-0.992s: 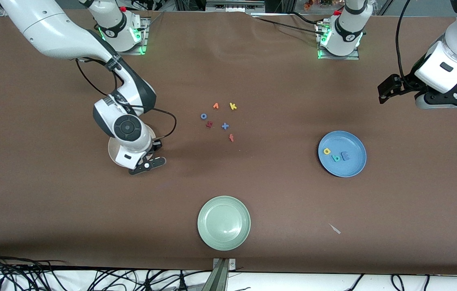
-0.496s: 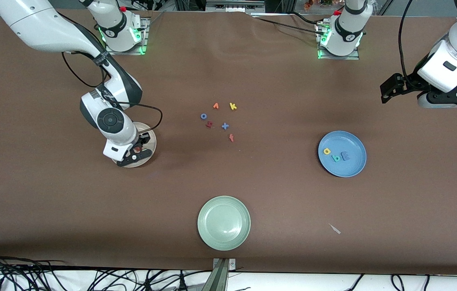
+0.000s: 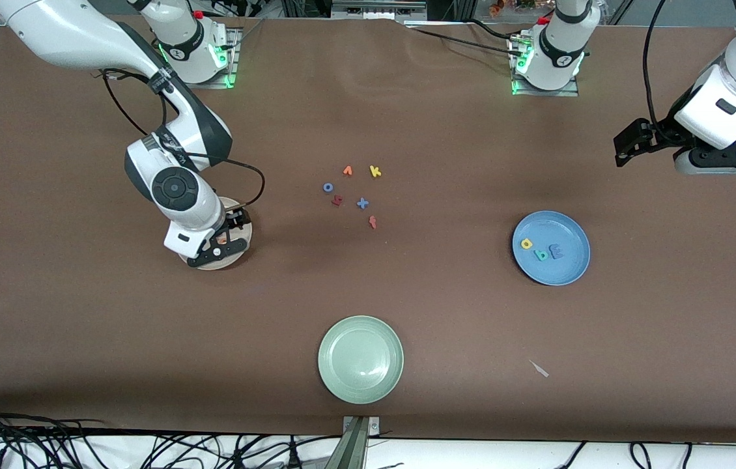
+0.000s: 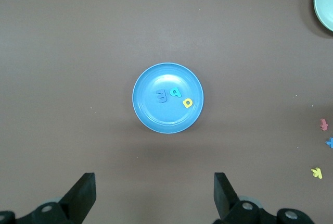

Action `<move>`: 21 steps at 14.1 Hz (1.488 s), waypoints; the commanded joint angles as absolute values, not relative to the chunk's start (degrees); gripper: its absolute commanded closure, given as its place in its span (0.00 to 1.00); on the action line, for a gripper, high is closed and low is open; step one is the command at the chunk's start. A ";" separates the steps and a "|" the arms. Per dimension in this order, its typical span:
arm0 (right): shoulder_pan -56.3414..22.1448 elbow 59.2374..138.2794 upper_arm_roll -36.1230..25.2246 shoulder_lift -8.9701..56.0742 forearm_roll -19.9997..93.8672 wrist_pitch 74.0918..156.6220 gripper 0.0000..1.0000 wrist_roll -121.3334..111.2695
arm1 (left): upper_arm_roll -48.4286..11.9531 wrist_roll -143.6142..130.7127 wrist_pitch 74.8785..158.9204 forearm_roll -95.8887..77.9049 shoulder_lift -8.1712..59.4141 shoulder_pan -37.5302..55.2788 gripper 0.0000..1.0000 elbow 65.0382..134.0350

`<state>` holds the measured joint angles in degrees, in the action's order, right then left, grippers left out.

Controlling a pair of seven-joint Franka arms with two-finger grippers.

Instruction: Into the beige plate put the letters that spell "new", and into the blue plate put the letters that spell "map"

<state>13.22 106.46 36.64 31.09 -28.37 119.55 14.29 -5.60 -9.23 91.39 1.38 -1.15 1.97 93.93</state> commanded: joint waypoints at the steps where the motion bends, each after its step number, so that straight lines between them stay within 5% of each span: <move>1: 14.24 105.82 37.44 30.41 -27.25 116.12 0.00 10.47 | -5.36 -7.65 91.32 0.35 -1.05 1.76 0.00 93.16; 4: 11.63 104.94 34.82 23.69 -22.45 114.97 0.00 5.47 | -5.36 -7.56 90.62 0.35 -1.05 1.76 0.00 93.08; 8: 5.30 103.88 23.33 16.73 -6.53 107.76 0.00 1.76 | -5.36 -7.56 90.35 0.35 -1.05 1.76 0.00 93.16; 15: -3.42 104.86 8.37 3.71 -3.60 97.57 0.00 1.49 | -5.45 -7.65 89.74 0.35 -1.14 1.76 0.00 93.08; 21: -3.43 100.39 6.68 -4.13 -3.78 87.83 0.00 0.88 | -5.54 -7.65 89.65 0.35 -1.14 1.76 0.00 93.16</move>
